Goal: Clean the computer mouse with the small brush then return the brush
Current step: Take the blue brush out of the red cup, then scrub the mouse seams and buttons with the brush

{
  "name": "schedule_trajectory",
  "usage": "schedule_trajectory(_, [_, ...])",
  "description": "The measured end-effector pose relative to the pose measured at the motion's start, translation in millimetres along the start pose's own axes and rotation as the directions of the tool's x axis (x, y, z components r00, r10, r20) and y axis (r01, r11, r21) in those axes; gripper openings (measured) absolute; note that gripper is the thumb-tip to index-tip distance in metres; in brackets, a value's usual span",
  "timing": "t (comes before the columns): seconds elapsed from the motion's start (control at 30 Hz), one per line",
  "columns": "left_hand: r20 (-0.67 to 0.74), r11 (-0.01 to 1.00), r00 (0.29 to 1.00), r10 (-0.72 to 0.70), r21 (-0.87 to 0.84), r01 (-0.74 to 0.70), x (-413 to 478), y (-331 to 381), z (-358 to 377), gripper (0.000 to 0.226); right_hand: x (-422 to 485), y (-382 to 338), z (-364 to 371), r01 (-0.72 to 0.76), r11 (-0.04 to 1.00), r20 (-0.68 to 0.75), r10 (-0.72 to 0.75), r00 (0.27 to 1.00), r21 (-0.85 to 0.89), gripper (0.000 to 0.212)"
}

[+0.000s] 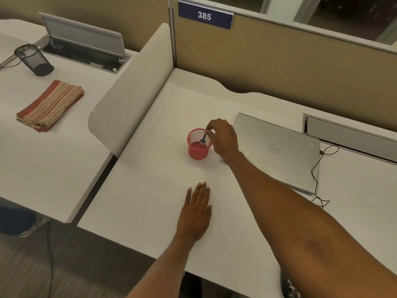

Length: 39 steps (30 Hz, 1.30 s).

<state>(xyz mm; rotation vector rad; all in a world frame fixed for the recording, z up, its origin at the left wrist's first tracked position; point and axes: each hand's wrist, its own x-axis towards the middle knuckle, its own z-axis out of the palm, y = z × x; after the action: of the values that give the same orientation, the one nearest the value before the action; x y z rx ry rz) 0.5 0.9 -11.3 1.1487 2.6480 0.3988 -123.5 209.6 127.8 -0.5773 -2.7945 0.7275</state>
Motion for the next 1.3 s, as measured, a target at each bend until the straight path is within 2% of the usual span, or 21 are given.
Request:
schedule_trajectory(0.2, [0.012, 1.0, 1.0, -0.002, 0.02, 0.002, -4.7, 10.8, -2.6, 0.06, -17.4, 0.9, -19.1, -0.023, 0.991, -0.027, 0.027, 0.999, 0.135, 0.013])
schedule_trajectory(0.33, [0.043, 1.0, 0.999, 0.004, 0.023, -0.005, -12.9, 23.8, -5.1, 0.063, -39.9, 9.0, -37.7, 0.017, 0.978, -0.084, 0.0, 0.997, 0.21, 0.011])
schedule_trajectory(0.63, [0.077, 0.998, 0.996, 0.043, 0.04, -0.047, -43.4, 82.4, 7.3, 0.062, -127.3, 59.2, -90.5, 0.02, 0.945, -0.216, 0.054, 0.975, 0.327, 0.011])
schedule_trajectory(0.83, [0.144, 0.996, 0.986, 0.082, -0.042, -0.076, -66.1, 134.7, 13.7, 0.06, -197.8, 109.0, -126.9, -0.001, 0.92, -0.251, 0.108, 0.962, 0.392, 0.005])
schedule_trajectory(0.97, [0.176, 0.984, 0.97, 0.167, -0.096, -0.152, -80.9, 162.3, 21.7, 0.064, -245.6, 140.9, -145.1, -0.048, 0.91, -0.266, 0.17, 0.949, 0.411, 0.007])
schedule_trajectory(1.13, [0.226, 0.961, 0.934, 0.277, -0.067, -0.269, -91.9, 187.1, 30.5, 0.085, -301.3, 177.1, -154.5, -0.086, 0.903, -0.283, 0.221, 0.933, 0.421, 0.01])
schedule_trajectory(1.3, [0.297, 0.952, 0.911, 0.285, 0.026, -0.306, -93.8, 209.3, 33.4, 0.111, -341.4, 203.0, -158.5, -0.135, 0.889, -0.287, 0.281, 0.916, 0.438, 0.007])
